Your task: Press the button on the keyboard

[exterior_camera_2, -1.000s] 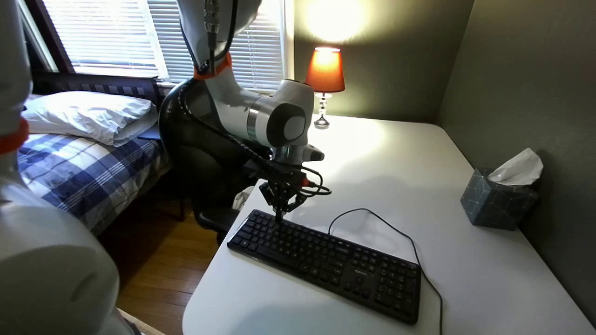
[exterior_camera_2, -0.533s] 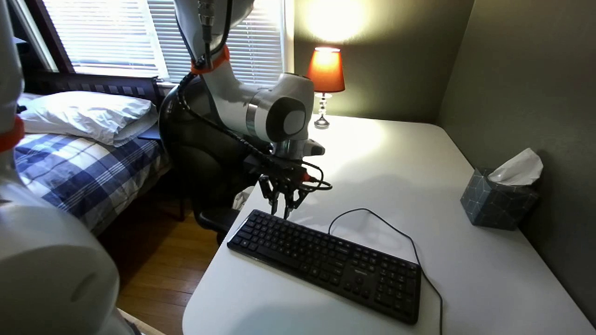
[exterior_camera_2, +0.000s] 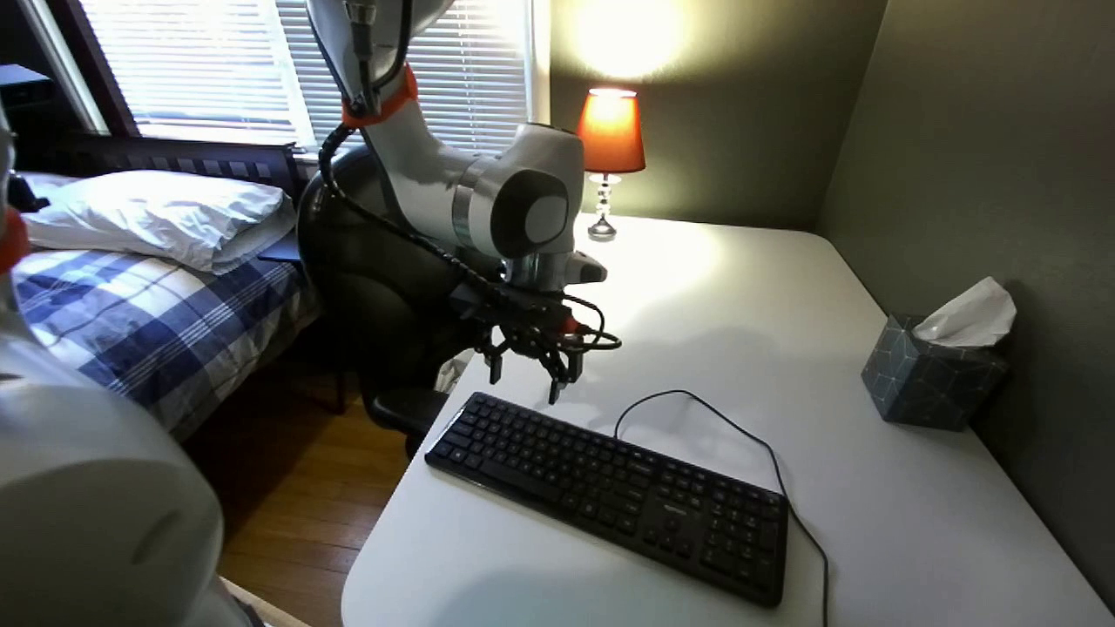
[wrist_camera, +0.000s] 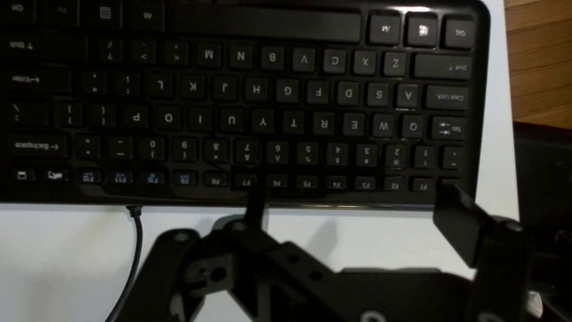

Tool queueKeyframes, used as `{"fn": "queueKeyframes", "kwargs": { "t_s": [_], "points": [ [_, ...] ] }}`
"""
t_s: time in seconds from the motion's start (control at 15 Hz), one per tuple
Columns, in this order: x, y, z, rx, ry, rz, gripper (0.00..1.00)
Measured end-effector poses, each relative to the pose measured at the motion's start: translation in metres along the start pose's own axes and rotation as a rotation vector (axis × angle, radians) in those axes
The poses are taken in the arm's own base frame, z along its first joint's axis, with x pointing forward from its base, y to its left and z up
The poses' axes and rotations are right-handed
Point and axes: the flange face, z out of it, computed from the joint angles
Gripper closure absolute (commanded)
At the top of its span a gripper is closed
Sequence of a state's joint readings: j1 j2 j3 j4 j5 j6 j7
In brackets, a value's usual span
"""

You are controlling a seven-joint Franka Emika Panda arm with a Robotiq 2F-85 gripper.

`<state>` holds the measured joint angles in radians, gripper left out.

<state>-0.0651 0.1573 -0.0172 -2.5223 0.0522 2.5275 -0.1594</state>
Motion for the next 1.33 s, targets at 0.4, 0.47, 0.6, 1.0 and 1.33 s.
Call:
{"fn": "queueKeyframes", "kwargs": {
  "t_s": [0.4, 0.47, 0.6, 1.0, 1.33],
  "points": [
    [-0.018, 0.000, -0.013, -0.026, 0.012, -0.013, 0.00],
    [-0.021, 0.000, -0.015, -0.033, 0.010, -0.014, 0.00],
    [-0.028, 0.000, -0.019, -0.044, 0.000, -0.010, 0.00],
    [-0.043, -0.002, -0.033, -0.056, -0.042, 0.003, 0.00],
    [-0.050, -0.004, -0.044, -0.057, -0.050, 0.004, 0.00]
  ]
}}
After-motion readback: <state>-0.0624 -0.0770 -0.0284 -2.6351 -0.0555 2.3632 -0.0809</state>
